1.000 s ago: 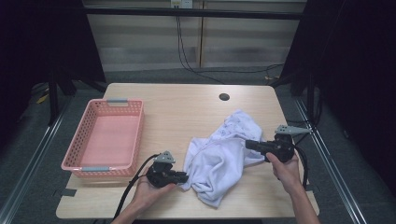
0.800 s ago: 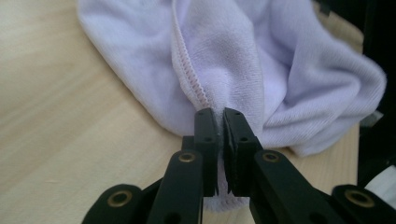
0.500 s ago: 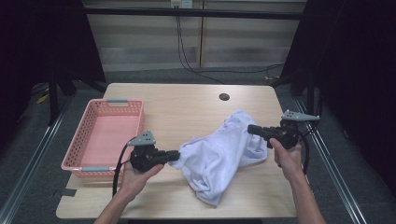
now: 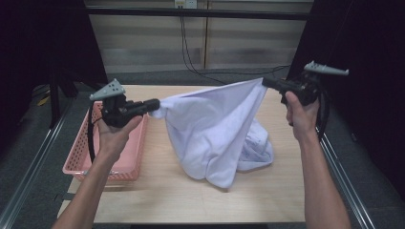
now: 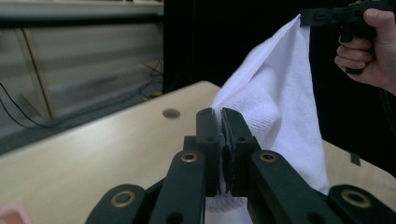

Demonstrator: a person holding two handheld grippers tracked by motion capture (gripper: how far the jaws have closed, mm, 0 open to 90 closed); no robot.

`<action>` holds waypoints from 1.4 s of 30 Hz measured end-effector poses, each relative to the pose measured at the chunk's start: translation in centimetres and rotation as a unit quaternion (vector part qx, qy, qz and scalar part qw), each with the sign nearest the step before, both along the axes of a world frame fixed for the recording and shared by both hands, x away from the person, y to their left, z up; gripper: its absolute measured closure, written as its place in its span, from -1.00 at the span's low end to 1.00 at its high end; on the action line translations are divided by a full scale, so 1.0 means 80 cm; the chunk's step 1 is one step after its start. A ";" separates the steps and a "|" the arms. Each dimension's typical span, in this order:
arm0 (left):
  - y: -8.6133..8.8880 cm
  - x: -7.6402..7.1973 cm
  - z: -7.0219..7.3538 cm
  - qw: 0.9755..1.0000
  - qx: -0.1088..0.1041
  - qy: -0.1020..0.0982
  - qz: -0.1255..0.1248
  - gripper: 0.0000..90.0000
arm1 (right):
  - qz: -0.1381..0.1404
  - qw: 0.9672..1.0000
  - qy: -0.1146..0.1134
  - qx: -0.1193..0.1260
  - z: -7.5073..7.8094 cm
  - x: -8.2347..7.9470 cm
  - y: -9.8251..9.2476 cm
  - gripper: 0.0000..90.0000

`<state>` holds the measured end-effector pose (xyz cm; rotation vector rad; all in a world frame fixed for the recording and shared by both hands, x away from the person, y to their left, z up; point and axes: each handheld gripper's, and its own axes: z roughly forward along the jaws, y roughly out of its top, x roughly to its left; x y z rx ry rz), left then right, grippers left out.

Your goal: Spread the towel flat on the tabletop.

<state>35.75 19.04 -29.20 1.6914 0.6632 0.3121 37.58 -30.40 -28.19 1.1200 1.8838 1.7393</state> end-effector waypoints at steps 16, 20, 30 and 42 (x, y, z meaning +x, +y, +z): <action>0.010 -0.057 -0.010 0.998 0.036 -0.028 -0.035 0.92 | 0.038 0.998 -0.040 -0.015 0.025 -0.078 -0.004 0.98; 0.024 -0.092 -0.062 0.998 0.021 0.013 -0.056 0.91 | 0.062 0.998 0.006 -0.014 -0.042 -0.123 -0.001 0.98; 0.040 -0.194 -0.155 0.988 0.024 0.076 -0.132 0.90 | 0.101 0.991 0.084 -0.002 -0.148 -0.248 0.008 0.97; 0.022 -0.184 -0.169 0.984 0.015 0.111 -0.137 0.33 | 0.080 0.990 0.087 -0.075 -0.153 -0.229 0.029 0.29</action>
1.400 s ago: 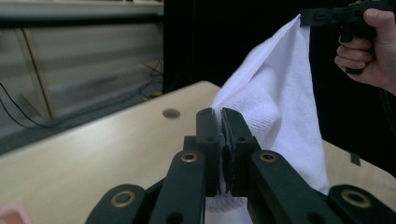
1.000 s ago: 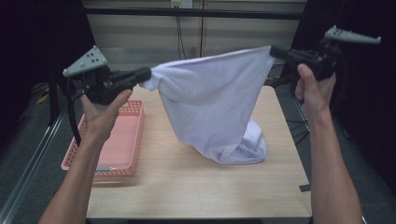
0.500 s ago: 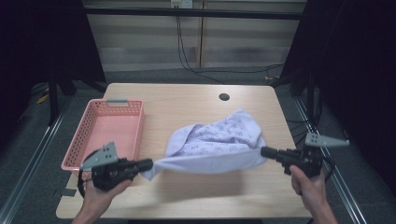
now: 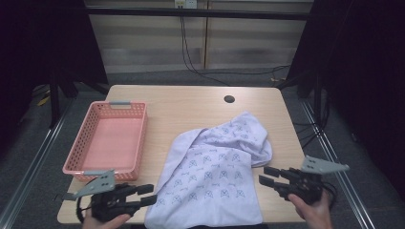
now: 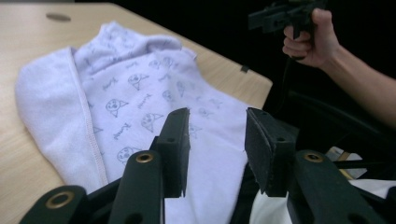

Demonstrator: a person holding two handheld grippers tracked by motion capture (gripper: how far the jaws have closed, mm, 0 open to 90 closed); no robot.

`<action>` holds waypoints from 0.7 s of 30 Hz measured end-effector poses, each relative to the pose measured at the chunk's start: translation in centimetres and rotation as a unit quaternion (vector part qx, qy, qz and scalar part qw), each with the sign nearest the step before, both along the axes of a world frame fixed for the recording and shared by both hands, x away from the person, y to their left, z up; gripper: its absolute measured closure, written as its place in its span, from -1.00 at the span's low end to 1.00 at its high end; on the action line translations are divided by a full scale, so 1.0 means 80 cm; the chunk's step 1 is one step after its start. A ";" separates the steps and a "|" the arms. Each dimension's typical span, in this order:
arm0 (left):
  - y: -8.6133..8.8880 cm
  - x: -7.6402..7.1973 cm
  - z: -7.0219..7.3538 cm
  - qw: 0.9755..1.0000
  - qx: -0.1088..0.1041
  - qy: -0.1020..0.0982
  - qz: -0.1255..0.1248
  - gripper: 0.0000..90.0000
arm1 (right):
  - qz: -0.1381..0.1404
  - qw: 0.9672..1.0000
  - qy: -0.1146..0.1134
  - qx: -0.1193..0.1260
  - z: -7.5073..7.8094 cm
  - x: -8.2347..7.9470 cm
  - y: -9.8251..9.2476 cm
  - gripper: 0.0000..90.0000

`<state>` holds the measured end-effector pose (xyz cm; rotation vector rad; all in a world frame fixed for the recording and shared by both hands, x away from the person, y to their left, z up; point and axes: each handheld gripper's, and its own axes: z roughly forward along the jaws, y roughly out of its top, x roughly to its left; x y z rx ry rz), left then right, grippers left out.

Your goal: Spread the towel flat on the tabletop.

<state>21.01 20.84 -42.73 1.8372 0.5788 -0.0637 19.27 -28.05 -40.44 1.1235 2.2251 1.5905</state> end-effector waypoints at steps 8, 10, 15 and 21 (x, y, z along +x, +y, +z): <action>-0.072 0.060 -0.050 0.996 0.081 0.045 -0.013 0.45 | 0.012 0.997 0.058 -0.046 -0.059 0.100 0.022 0.35; -0.083 0.068 -0.060 0.993 0.099 0.052 -0.026 0.33 | 0.020 0.995 0.075 -0.065 -0.077 0.111 0.032 0.33; -0.099 0.086 -0.079 0.990 0.117 0.061 -0.039 0.09 | 0.055 0.984 0.120 -0.118 -0.118 0.115 0.055 0.36; -0.110 0.077 -0.094 0.984 0.164 0.047 -0.051 0.25 | 0.081 0.980 0.130 -0.126 -0.120 0.097 0.062 0.94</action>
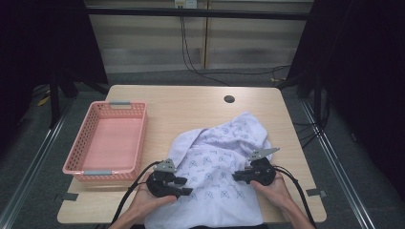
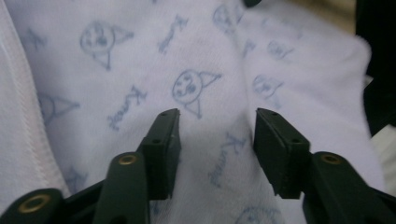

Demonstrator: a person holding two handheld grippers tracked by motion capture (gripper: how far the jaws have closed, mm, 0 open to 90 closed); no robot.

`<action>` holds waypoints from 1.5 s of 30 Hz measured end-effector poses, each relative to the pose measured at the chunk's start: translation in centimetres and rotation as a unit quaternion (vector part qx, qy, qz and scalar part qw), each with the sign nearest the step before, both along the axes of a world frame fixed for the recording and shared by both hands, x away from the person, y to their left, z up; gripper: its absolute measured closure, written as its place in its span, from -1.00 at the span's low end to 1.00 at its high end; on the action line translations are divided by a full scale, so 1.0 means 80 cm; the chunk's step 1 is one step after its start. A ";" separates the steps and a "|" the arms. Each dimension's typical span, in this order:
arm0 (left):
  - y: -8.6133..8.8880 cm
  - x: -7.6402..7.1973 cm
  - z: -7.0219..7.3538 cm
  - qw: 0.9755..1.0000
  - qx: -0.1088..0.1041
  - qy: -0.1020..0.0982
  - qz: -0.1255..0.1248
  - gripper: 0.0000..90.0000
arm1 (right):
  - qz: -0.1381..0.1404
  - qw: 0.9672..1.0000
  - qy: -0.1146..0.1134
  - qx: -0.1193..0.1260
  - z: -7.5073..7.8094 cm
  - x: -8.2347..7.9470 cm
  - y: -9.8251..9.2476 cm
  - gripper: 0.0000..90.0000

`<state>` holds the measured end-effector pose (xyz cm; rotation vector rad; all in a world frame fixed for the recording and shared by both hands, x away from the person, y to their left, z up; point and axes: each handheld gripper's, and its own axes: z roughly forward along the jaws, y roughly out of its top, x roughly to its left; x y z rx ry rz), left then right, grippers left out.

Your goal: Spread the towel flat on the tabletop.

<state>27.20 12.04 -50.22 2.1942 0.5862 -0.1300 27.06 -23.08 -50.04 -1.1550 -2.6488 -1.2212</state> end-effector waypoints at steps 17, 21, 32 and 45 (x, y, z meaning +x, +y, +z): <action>0.022 -0.047 0.025 0.996 -0.056 0.058 -0.043 0.55 | -0.033 0.997 -0.016 0.075 0.039 -0.078 -0.058 0.46; 0.018 0.006 0.037 0.993 -0.105 0.039 0.029 0.46 | -0.057 0.996 -0.038 0.050 0.040 -0.042 -0.053 0.46; -0.014 0.075 0.021 0.992 -0.062 0.008 0.109 0.27 | -0.099 0.995 -0.020 0.010 0.008 0.024 -0.036 0.29; -0.017 0.070 0.002 0.994 0.000 -0.001 0.113 0.89 | -0.029 0.999 0.007 -0.015 0.007 -0.015 -0.038 0.88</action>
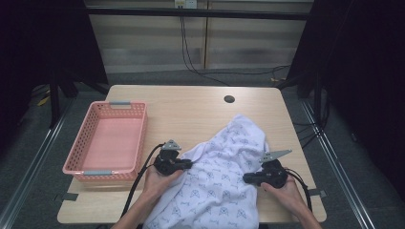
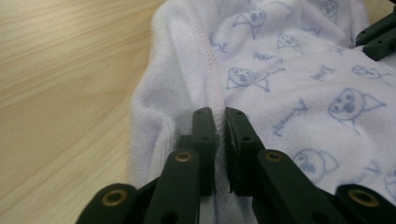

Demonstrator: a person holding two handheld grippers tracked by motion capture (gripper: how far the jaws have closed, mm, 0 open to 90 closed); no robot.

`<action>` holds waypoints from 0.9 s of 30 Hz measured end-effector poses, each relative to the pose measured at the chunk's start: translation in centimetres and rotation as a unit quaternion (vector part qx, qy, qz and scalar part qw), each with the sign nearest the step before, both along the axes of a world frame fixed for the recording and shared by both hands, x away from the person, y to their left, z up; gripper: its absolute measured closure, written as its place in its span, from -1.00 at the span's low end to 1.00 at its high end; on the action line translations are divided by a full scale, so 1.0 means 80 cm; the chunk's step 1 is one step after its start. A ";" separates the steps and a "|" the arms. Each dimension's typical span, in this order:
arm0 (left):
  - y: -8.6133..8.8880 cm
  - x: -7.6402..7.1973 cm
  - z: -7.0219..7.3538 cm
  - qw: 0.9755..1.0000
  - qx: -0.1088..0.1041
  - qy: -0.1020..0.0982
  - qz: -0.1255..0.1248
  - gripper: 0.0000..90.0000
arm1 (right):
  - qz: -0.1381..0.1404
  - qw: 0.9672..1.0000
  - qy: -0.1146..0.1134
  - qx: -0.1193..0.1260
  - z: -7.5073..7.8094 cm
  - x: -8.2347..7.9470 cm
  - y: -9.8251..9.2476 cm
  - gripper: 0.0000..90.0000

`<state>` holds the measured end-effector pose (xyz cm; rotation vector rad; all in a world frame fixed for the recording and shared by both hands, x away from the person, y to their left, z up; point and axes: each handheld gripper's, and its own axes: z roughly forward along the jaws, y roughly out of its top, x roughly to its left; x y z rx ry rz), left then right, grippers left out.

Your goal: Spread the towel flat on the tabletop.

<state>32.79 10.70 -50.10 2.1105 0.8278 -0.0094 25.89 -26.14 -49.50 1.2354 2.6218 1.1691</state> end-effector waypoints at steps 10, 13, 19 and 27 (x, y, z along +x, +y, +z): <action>0.059 -0.057 0.050 0.999 -0.045 -0.017 0.002 0.91 | -0.036 0.999 -0.001 -0.018 0.004 -0.031 -0.048 0.90; 0.079 -0.090 0.049 0.998 -0.062 0.010 0.013 0.91 | -0.066 0.998 -0.002 -0.022 0.006 -0.043 -0.072 0.90; 0.096 -0.133 0.024 0.996 -0.071 0.047 -0.008 0.82 | -0.082 0.996 -0.023 0.008 0.016 -0.050 -0.079 0.64; 0.036 -0.077 0.035 0.994 -0.100 0.035 -0.028 0.43 | -0.130 0.989 -0.068 0.033 0.032 0.008 -0.071 0.42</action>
